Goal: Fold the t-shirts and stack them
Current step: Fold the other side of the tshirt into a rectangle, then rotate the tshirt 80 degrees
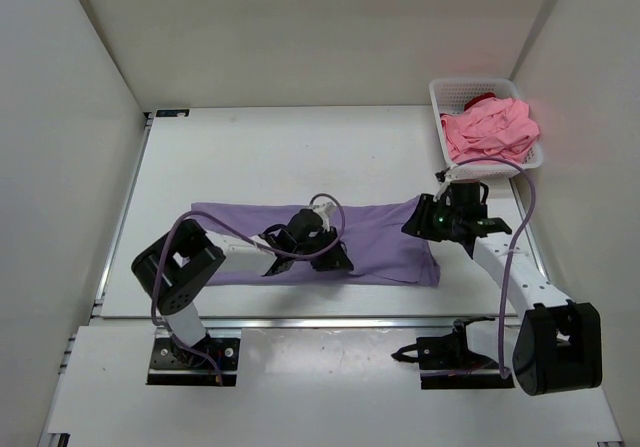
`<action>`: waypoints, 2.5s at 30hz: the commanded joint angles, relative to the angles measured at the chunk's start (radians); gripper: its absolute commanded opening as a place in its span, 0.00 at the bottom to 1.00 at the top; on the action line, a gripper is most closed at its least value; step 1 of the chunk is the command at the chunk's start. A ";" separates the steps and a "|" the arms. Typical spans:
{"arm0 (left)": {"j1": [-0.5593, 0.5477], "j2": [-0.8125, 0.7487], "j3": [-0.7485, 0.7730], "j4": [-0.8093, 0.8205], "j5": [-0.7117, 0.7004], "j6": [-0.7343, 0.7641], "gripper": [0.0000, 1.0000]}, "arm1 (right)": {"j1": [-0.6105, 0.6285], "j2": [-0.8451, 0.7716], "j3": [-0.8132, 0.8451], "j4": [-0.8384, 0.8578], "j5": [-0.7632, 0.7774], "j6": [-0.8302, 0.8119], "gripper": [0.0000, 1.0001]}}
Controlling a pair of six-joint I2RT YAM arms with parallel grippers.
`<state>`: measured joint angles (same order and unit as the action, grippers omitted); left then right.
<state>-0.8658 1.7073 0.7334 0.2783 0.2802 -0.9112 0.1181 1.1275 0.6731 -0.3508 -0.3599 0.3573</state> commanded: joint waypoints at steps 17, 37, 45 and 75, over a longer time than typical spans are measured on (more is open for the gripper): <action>0.358 -0.348 -0.160 -0.134 0.060 0.043 0.39 | 0.085 0.003 -0.168 0.082 0.102 0.146 0.00; 1.037 -0.324 -0.229 -0.238 -0.177 0.136 0.27 | -0.109 -0.183 -0.371 0.104 0.069 0.203 0.00; 1.126 -0.330 -0.242 -0.323 -0.266 0.158 0.23 | -0.117 -0.192 -0.368 0.110 0.072 0.200 0.00; 1.188 -0.515 -0.256 -0.467 -0.389 0.124 0.52 | 0.192 0.127 -0.109 0.254 0.075 0.178 0.00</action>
<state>0.3191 1.2293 0.4816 -0.2031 -0.1013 -0.7650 0.3008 1.2407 0.5617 -0.1684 -0.2722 0.5529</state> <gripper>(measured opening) 0.487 0.004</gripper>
